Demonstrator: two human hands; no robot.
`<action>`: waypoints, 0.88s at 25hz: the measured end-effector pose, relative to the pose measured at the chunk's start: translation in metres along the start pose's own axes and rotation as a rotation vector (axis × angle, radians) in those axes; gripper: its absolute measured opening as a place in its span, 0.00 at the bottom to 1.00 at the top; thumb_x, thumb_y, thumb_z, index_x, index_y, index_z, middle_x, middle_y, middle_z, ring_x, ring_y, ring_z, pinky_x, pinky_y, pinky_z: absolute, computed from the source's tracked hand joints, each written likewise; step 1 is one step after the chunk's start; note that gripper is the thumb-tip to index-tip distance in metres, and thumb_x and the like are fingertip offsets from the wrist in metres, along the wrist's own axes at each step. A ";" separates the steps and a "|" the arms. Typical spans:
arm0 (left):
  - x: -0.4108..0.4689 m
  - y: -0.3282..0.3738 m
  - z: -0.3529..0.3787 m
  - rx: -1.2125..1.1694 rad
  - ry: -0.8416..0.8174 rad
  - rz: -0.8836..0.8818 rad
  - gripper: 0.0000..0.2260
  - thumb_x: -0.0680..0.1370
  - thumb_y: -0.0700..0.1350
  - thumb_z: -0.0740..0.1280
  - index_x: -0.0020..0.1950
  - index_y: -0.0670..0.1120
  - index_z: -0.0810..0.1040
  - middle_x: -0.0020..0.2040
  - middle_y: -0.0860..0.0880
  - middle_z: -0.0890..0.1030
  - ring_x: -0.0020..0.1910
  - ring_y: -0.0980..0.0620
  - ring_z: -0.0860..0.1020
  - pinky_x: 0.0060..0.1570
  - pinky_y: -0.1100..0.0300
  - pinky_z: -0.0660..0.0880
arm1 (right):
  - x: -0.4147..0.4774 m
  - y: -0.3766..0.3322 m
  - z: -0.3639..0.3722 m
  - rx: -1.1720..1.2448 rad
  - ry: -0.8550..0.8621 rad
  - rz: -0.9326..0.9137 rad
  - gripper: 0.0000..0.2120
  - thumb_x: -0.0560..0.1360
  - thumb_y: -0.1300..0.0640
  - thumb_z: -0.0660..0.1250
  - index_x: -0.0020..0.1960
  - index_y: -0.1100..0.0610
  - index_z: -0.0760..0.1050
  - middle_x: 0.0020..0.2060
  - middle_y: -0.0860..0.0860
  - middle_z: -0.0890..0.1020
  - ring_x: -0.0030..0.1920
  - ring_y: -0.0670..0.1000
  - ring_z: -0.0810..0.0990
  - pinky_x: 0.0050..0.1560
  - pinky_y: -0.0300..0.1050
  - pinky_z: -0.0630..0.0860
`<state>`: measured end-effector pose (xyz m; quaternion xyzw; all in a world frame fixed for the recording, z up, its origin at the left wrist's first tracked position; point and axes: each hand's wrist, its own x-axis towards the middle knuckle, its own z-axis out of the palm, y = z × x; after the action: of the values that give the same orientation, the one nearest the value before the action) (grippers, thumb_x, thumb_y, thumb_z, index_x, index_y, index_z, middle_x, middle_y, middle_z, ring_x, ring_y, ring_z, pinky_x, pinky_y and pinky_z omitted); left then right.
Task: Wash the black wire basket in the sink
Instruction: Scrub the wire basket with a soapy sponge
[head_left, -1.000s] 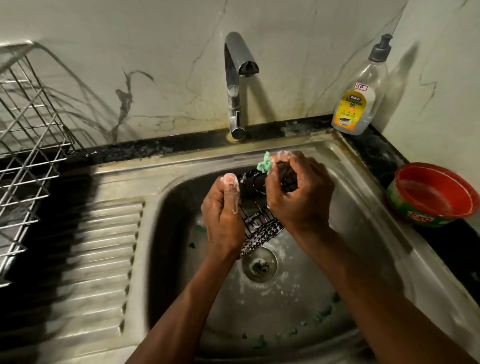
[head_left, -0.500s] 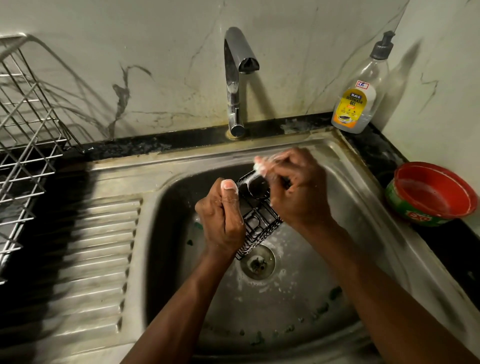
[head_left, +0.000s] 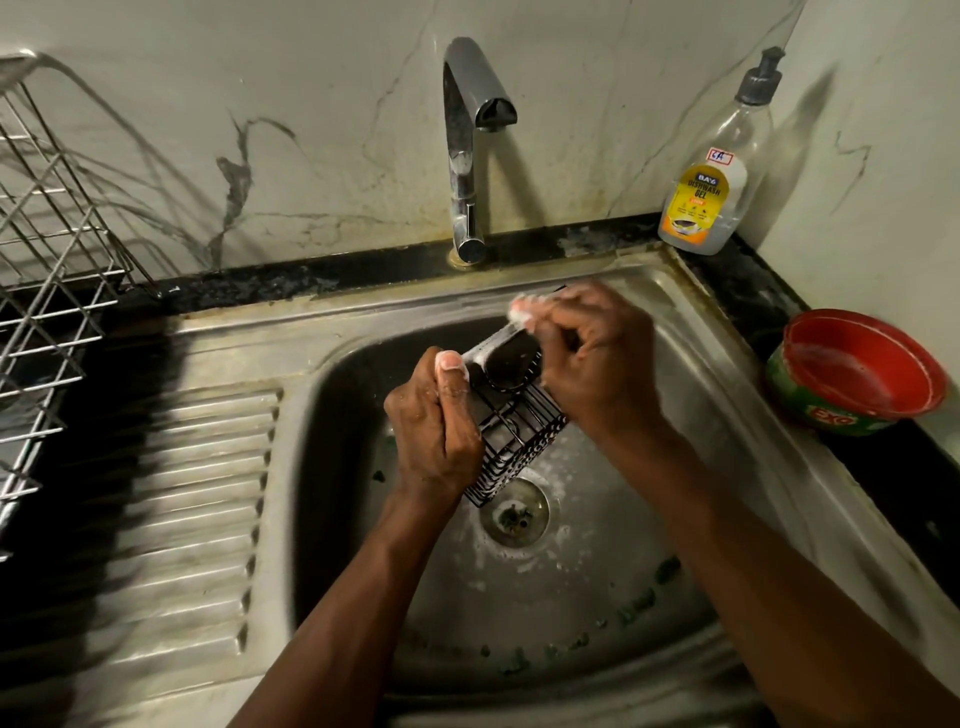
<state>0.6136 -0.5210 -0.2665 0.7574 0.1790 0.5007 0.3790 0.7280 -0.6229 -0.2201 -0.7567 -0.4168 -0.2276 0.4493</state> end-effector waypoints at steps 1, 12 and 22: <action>0.000 0.002 0.000 -0.004 -0.011 0.013 0.19 0.85 0.44 0.54 0.35 0.41 0.67 0.26 0.47 0.67 0.23 0.49 0.66 0.24 0.51 0.62 | 0.005 0.011 -0.007 -0.024 0.037 0.042 0.05 0.74 0.67 0.72 0.49 0.64 0.85 0.41 0.56 0.84 0.39 0.48 0.80 0.39 0.31 0.76; 0.000 -0.004 -0.004 0.013 -0.013 0.012 0.18 0.85 0.43 0.53 0.35 0.42 0.67 0.26 0.47 0.66 0.23 0.51 0.64 0.24 0.54 0.60 | -0.006 -0.010 0.002 -0.037 -0.091 -0.094 0.07 0.75 0.71 0.67 0.47 0.65 0.83 0.40 0.57 0.77 0.40 0.47 0.71 0.38 0.32 0.63; 0.002 -0.005 -0.003 -0.036 -0.022 -0.015 0.18 0.85 0.44 0.53 0.35 0.44 0.65 0.25 0.45 0.66 0.22 0.47 0.64 0.22 0.49 0.61 | 0.000 0.017 -0.011 -0.097 -0.027 0.041 0.10 0.75 0.68 0.70 0.54 0.61 0.84 0.42 0.57 0.81 0.41 0.52 0.78 0.40 0.32 0.71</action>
<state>0.6124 -0.5150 -0.2685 0.7544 0.1714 0.4927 0.3985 0.7429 -0.6370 -0.2230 -0.7890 -0.3956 -0.2280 0.4111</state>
